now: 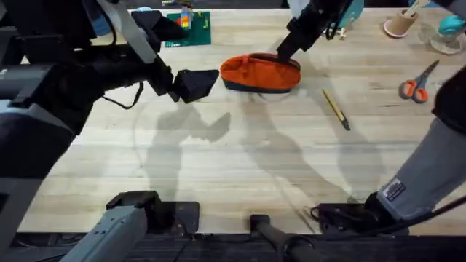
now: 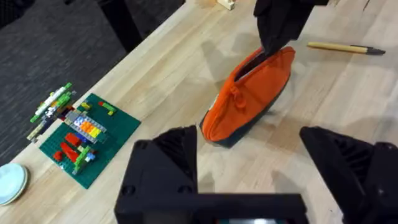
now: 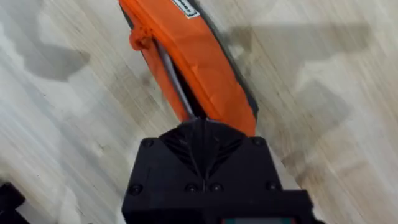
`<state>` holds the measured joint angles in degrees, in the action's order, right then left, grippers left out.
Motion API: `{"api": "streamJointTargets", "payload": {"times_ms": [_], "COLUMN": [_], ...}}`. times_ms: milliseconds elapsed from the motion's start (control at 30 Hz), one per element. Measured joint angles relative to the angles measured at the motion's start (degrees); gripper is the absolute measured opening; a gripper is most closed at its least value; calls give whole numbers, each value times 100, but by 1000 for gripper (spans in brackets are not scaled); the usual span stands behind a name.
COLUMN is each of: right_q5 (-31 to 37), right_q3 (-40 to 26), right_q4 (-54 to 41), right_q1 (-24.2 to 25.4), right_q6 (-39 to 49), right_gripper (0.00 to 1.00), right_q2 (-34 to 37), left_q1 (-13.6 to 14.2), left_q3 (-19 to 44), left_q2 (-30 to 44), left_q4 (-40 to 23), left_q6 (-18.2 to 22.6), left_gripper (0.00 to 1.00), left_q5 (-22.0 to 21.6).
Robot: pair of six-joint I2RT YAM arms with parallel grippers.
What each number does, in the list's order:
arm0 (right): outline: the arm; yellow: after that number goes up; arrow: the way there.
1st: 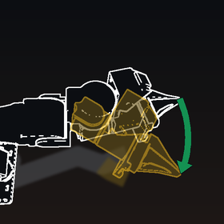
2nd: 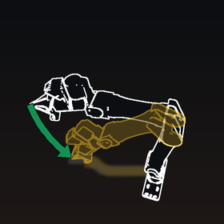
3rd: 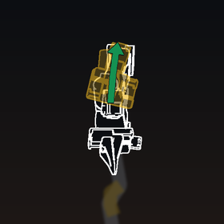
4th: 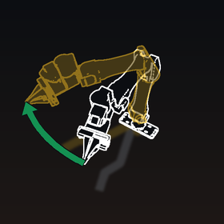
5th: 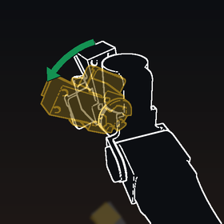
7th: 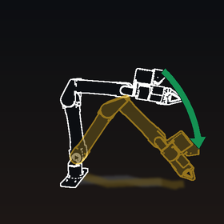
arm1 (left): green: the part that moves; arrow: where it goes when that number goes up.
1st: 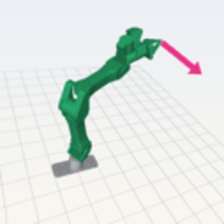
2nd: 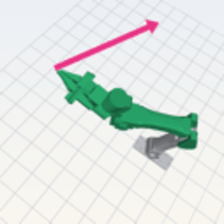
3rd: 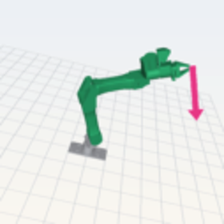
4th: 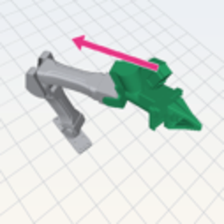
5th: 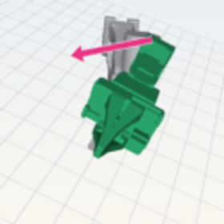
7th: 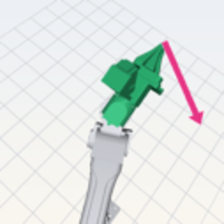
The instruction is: Unzip the bag, pick up the pens from the table one at a time and place them inside, then zip the bag closed.
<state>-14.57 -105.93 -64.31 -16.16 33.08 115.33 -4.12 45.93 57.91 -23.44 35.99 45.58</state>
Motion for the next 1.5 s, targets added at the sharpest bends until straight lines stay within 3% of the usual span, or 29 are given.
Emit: {"api": "streamJointTargets", "payload": {"times_ms": [700,1067,1133,1167,1333,1367,1500], "right_q5": [15,39,36,31,-7,-3,-2], "right_q3": [-44,-44,-44,-44,-46,-44,-44], "right_q4": [214,209,209,210,223,229,212], "right_q1": [-71,-125,-128,-133,-215,-235,-240], "right_q6": [-1,0,-1,-9,58,96,129], "right_gripper": [31,39,110,196,901,970,994], "right_q2": [674,695,694,695,693,695,703], "left_q1": [0,0,0,0,0,0,0], "left_q3": [0,0,0,0,0,0,0], "left_q2": [0,0,0,0,0,0,0], "left_q4": [0,0,0,0,0,0,0], "left_q6": [0,0,0,0,0,0,0], "left_gripper": [993,993,993,993,993,993,993], "left_q5": [0,0,0,0,0,0,0]}}
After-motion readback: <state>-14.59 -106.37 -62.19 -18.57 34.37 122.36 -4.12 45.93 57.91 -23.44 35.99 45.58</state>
